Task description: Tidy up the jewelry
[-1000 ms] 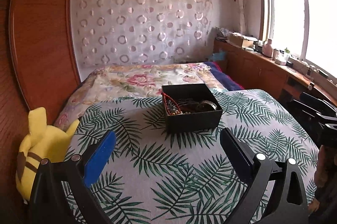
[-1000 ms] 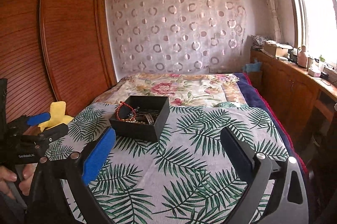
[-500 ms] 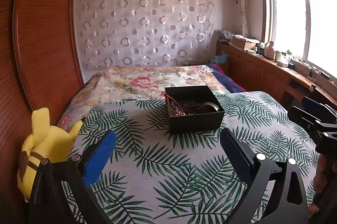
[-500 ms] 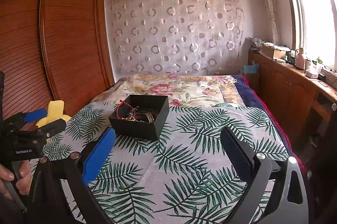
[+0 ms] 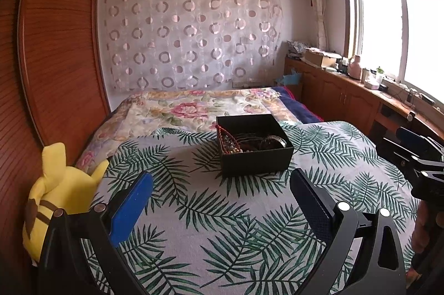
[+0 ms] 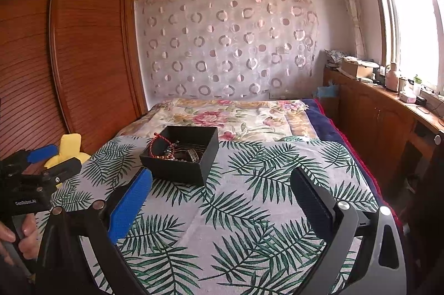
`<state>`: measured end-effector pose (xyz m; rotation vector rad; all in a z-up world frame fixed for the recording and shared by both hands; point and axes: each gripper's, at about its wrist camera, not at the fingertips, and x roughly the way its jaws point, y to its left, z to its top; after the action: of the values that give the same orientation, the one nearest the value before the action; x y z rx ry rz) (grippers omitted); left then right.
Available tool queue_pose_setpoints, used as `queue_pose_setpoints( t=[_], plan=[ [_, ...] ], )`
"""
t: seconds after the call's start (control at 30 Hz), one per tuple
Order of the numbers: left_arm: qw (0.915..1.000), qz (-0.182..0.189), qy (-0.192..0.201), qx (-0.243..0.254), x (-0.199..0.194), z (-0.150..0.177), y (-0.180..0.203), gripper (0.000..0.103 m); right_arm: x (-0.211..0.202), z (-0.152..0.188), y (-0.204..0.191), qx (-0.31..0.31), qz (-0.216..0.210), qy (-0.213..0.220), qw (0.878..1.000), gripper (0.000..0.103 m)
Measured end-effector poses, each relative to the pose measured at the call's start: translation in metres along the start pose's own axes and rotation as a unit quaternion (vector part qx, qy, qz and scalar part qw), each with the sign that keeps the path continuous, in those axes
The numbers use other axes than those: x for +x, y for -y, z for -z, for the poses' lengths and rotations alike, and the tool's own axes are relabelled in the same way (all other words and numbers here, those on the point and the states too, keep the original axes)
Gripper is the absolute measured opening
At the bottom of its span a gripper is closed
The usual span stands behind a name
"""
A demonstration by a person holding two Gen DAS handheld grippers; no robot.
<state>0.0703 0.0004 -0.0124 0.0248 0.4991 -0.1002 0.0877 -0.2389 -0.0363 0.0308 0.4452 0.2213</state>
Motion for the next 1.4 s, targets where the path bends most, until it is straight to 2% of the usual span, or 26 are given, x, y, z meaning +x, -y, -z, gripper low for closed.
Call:
queue_pose_setpoints(
  t=[1.4],
  plan=[
    [0.9999,0.003,0.010,-0.001,-0.013,-0.007,0.000,0.095,0.000,0.002,0.000,0.000,-0.001,0.001,1.000,0.100]
  ],
)
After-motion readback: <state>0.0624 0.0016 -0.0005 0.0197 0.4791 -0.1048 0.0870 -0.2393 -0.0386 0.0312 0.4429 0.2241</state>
